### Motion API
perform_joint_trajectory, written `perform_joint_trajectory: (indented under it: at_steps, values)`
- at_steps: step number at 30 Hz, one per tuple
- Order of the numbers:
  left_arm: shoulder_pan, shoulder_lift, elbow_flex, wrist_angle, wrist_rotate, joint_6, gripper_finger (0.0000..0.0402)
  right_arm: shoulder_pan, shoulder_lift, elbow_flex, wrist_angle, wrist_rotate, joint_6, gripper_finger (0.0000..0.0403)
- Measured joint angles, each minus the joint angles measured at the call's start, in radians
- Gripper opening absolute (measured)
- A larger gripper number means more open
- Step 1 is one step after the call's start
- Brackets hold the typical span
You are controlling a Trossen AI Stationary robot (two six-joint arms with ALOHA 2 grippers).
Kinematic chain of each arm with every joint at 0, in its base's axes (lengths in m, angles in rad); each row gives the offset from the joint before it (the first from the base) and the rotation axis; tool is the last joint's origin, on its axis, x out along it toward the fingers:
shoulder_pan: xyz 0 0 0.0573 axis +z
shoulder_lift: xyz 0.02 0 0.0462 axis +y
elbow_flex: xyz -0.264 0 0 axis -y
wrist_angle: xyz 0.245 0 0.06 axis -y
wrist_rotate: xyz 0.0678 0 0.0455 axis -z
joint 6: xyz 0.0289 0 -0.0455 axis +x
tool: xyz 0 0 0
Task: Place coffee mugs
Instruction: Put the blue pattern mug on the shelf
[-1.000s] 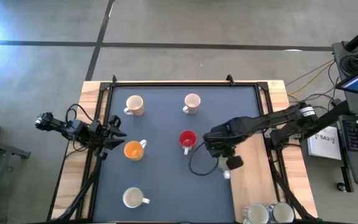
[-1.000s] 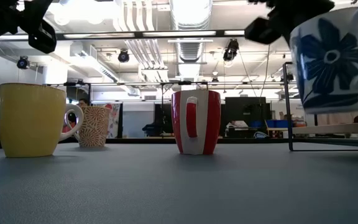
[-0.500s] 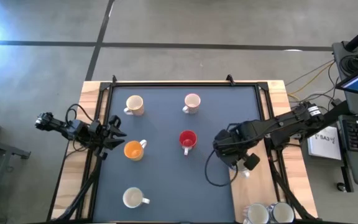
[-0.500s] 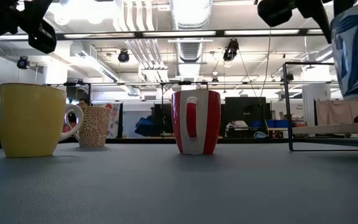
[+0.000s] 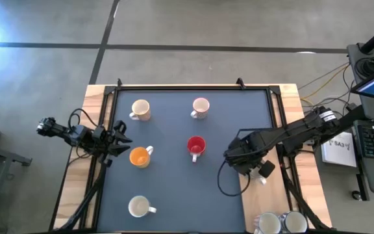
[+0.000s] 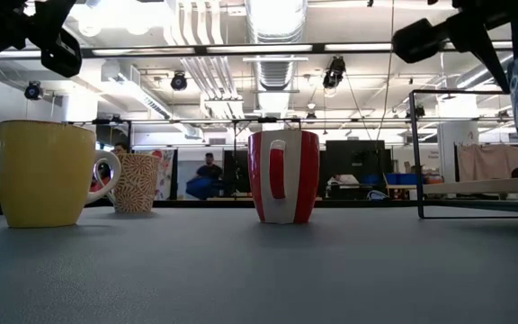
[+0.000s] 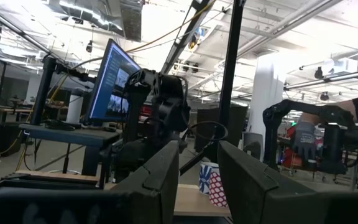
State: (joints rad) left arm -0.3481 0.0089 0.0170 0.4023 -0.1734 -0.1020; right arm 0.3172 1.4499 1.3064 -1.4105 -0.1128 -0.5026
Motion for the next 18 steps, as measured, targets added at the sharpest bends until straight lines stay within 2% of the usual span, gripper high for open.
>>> perform_joint_trajectory:
  at_steps: [11,18]
  values:
    - [0.000,0.000,0.000,0.000,0.000,0.000,0.0095,0.000,-0.003,-0.002,0.004,0.000,0.200,0.0029]
    - [0.000,0.000,0.000,0.000,0.000,0.000,0.0095,0.002,-0.011,-0.002,-0.001,-0.003,0.269,0.0027]
